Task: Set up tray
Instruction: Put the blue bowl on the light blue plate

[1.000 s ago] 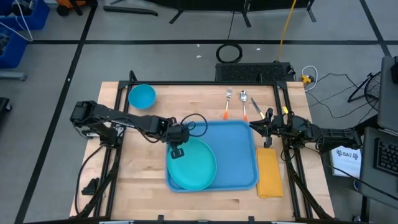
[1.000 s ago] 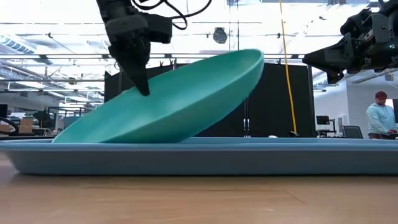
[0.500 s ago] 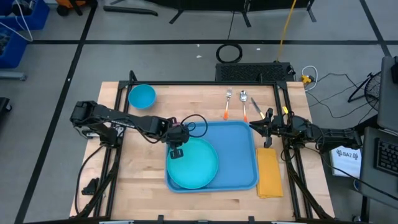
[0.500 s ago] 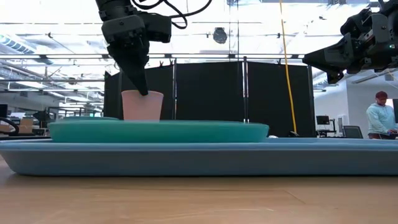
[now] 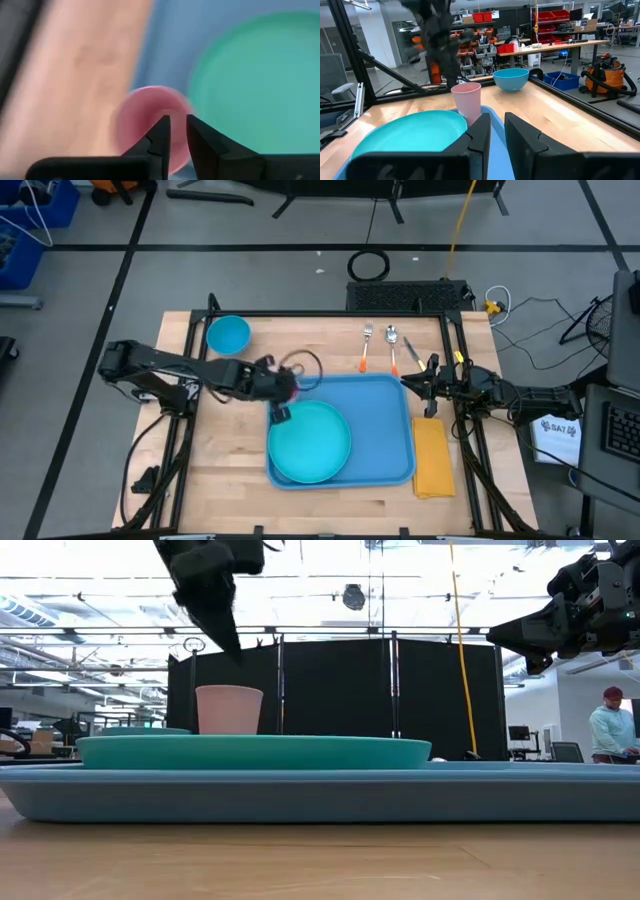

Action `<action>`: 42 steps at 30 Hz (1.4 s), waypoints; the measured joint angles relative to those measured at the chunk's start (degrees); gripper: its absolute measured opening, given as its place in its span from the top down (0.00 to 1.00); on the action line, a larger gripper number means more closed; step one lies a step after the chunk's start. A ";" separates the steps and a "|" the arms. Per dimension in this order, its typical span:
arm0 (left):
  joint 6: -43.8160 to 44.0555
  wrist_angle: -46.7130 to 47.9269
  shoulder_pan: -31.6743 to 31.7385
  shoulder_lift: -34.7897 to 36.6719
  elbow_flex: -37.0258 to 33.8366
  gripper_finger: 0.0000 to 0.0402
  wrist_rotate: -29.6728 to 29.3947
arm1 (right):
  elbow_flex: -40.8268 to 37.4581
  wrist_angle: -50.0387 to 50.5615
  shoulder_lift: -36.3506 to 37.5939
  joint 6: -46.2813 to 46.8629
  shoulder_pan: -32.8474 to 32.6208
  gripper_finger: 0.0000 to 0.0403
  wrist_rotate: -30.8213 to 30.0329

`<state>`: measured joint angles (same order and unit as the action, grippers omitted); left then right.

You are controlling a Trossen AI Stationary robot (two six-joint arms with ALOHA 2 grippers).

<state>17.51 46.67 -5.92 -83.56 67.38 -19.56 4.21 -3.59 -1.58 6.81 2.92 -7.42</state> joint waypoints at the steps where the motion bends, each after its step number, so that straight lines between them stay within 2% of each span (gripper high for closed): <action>1: 1.37 2.02 0.36 1.38 0.05 0.83 -1.80 | 0.00 0.02 0.00 0.00 0.00 0.88 0.00; 6: 12.12 15.36 5.44 7.49 0.04 0.83 -8.70 | 0.00 0.04 0.00 0.00 -0.01 0.88 0.00; 8: 17.73 19.85 10.14 8.53 0.03 0.83 -7.85 | 0.00 0.07 0.00 0.02 -0.01 0.88 0.00; 10: 20.45 22.39 16.25 8.76 0.01 0.83 -2.73 | 0.00 0.04 0.00 0.02 -0.02 0.88 0.00; 13: 18.14 24.22 25.68 8.24 -0.01 0.83 6.19 | 0.00 0.08 0.00 0.00 0.00 0.88 0.00; 17: 11.94 23.29 36.51 7.55 -0.84 0.83 7.69 | 0.00 0.08 0.02 0.02 -0.01 0.88 0.00; 22: 7.19 20.95 45.44 6.85 -2.97 0.83 10.80 | 0.00 0.06 0.00 0.00 -0.02 0.88 0.00; 26: 3.86 17.51 49.22 5.64 -6.13 0.83 14.89 | 0.00 0.05 0.02 0.01 -0.02 0.88 0.00; 30: 0.99 14.06 50.21 3.88 -9.14 0.82 17.79 | 0.00 0.04 0.02 0.00 -0.02 0.88 0.00; 42: -0.94 8.99 51.06 -0.15 -13.29 0.59 15.04 | 0.00 0.03 0.00 0.01 -0.02 0.88 0.00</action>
<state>16.57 55.67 45.15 -83.71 54.10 -4.51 4.21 -3.56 -1.58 6.82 2.90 -7.42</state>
